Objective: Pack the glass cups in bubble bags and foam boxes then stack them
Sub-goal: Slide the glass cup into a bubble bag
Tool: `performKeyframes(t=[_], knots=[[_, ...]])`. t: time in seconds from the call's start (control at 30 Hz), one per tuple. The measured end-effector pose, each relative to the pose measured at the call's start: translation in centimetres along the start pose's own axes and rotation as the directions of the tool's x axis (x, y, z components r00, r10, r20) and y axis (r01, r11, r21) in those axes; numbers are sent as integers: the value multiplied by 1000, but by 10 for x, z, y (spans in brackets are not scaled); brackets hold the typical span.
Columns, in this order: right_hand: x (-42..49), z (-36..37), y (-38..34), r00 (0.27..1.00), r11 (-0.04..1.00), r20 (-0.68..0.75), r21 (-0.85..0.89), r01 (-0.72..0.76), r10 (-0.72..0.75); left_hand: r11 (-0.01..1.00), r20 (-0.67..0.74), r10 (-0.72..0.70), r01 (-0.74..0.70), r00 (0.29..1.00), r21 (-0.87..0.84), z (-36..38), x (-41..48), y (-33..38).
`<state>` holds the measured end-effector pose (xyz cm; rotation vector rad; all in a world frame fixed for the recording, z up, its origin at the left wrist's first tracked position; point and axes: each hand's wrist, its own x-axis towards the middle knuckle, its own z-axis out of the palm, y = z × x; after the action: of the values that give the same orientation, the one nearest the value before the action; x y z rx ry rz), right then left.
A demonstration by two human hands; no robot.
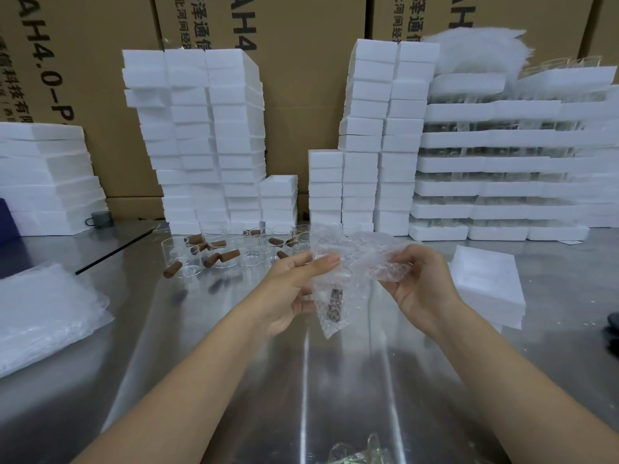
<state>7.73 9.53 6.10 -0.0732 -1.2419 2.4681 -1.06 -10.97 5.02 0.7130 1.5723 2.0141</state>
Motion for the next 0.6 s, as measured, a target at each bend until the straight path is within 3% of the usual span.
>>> performKeyframes(t=[0.1, 0.17, 0.27, 0.33, 0.43, 0.5, 0.6], knots=[[1, -2, 1, 999, 997, 26, -65, 41, -39, 999, -6, 11, -11, 1000, -35, 1, 0, -1], [1, -2, 4, 993, 951, 48, -287, 117, -108, 998, -33, 13, -15, 999, -56, 1, 1, -3], [-6, -2, 13, 934, 670, 213, -652, 354, -286, 991, -10, 33, -34, 999, -130, -3, 5, -7], [-10, -2, 23, 879, 455, 387, -753, 476, -279, 982, -17, 23, -26, 1000, -188, -6, 8, -10], [-5, -6, 34, 829, 137, 492, -832, 538, -266, 986, 6, -18, 19, 1000, -166, -7, 8, -12], [-3, -9, 35, 807, 59, 508, -835, 547, -300, 994, 29, -48, 51, 998, -92, -5, 7, -12], [-2, -9, 34, 797, 22, 526, -830, 557, -297, 993, 38, -89, 91, 995, -69, -3, 5, -10]])
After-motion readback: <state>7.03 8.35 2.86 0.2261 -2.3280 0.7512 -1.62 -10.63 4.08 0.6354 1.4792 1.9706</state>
